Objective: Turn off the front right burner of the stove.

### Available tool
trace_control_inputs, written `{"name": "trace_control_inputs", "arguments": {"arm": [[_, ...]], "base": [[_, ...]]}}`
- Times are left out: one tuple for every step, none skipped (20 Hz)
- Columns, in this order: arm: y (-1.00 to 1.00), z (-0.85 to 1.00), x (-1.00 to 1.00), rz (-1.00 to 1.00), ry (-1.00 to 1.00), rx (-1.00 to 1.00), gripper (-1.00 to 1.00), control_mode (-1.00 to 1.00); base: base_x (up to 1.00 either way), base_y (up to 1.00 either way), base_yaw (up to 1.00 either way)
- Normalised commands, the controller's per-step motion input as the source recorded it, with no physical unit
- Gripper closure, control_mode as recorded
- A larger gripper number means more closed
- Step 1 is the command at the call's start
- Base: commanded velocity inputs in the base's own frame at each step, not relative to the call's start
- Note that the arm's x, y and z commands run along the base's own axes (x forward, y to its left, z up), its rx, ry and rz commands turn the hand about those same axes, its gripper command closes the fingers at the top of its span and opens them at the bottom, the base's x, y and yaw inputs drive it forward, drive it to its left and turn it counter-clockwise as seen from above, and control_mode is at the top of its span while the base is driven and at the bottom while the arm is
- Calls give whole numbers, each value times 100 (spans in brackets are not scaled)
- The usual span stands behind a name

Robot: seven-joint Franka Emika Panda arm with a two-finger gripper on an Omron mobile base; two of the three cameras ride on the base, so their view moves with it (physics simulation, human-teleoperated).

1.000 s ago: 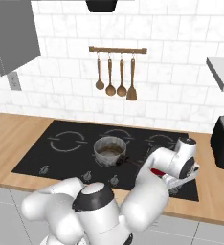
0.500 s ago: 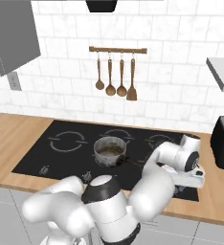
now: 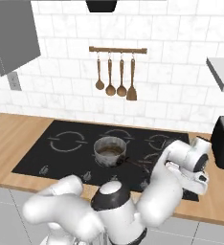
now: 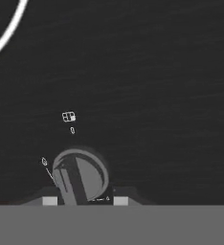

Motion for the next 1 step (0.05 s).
{"name": "trace_control_inputs", "arguments": {"arm": [[0,0,0,0,0,0,100,-100]], "base": [[0,0,0]]}}
